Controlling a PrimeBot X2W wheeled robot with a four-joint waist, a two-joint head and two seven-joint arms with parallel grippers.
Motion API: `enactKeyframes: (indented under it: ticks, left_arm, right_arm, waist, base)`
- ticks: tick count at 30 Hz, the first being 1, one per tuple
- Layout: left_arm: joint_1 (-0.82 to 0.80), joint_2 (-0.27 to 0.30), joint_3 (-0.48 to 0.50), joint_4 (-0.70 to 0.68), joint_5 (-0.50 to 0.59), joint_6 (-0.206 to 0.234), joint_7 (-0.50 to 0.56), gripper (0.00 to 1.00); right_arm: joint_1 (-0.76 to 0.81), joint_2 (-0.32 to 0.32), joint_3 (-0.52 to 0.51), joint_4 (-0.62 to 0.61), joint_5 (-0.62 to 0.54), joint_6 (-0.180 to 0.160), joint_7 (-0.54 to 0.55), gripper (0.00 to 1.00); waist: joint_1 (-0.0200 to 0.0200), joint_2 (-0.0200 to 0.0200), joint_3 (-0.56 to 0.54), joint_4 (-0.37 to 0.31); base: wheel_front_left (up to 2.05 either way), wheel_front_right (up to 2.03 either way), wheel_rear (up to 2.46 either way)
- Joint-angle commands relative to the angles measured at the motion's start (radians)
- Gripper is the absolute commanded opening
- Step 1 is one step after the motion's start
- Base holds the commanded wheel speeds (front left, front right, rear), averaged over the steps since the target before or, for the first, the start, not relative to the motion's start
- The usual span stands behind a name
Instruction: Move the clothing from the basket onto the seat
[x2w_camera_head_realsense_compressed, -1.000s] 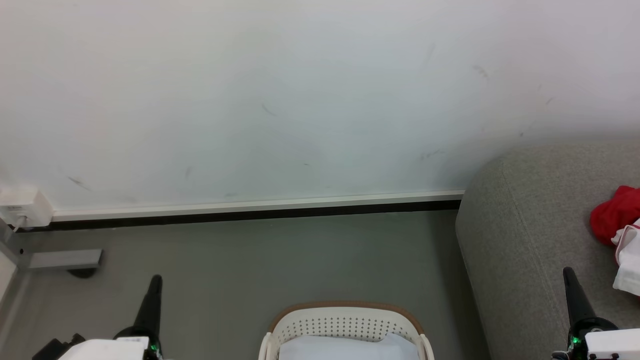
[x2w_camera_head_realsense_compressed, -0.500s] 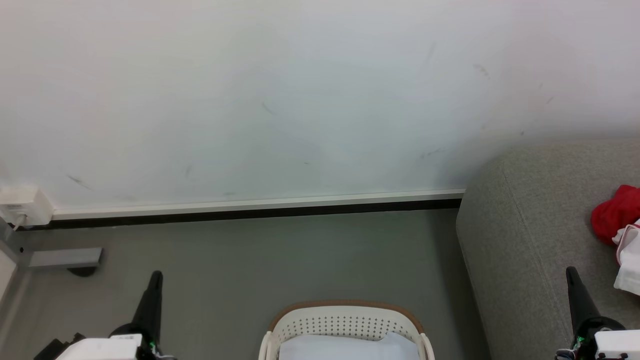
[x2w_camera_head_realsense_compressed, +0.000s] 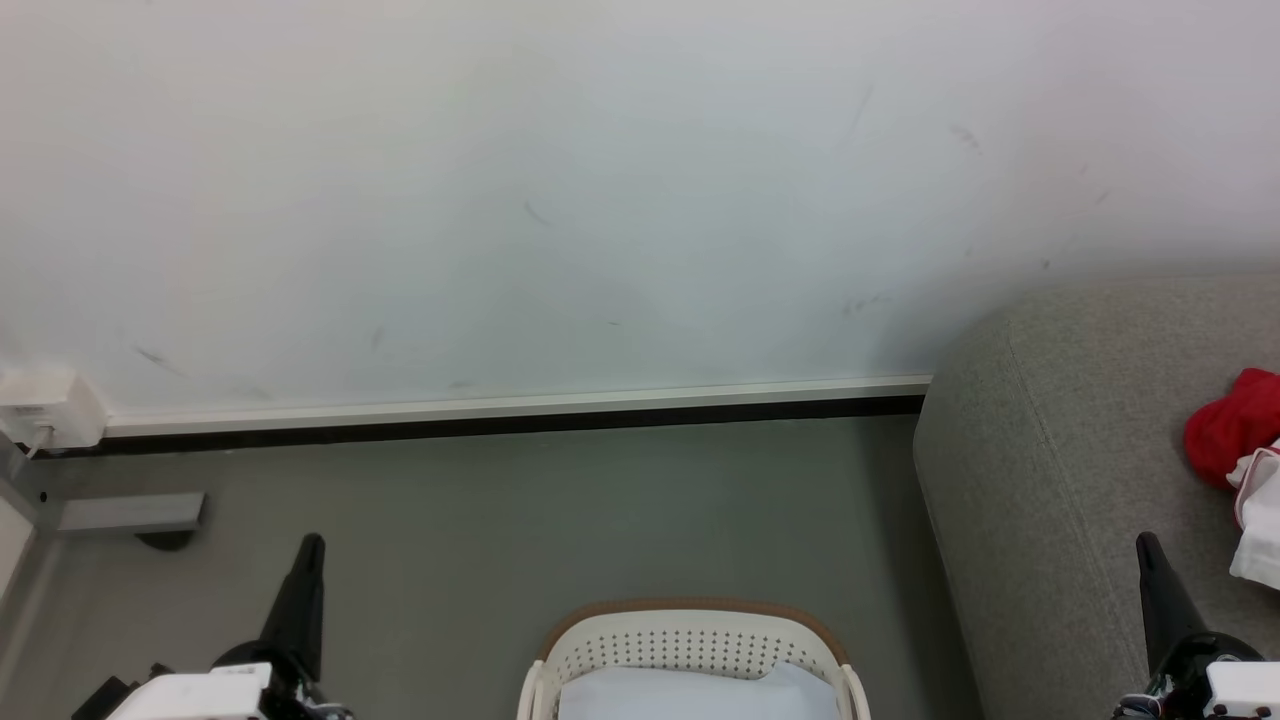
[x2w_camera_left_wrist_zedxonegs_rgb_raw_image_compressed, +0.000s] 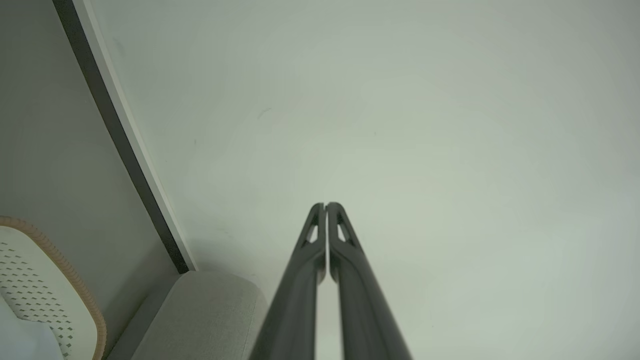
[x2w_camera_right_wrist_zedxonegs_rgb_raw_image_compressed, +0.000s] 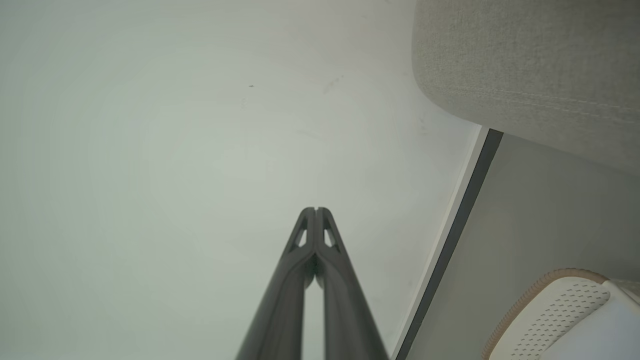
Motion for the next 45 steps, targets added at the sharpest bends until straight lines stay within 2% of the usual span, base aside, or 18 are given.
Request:
enactKeyframes:
  ticks: [1,45]
  left_arm:
    - [-0.008,0.001,0.004,-0.004,-0.023,-0.007,0.006,0.0]
    - [-0.008,0.002,0.003,-0.004,-0.022,-0.007,0.005,0.0]
  right_arm:
    - [-0.011,0.002,-0.008,-0.005,0.016,-0.002,0.002,0.0]
    - [-0.011,0.002,-0.008,-0.005,0.009,-0.002,0.004,0.0]
  waist:
    - [0.0,0.0,0.0,0.0]
    - [0.0,0.0,0.0,0.0]
  base:
    - [0.0,0.0,0.0]
    - [0.0,0.0,0.0]
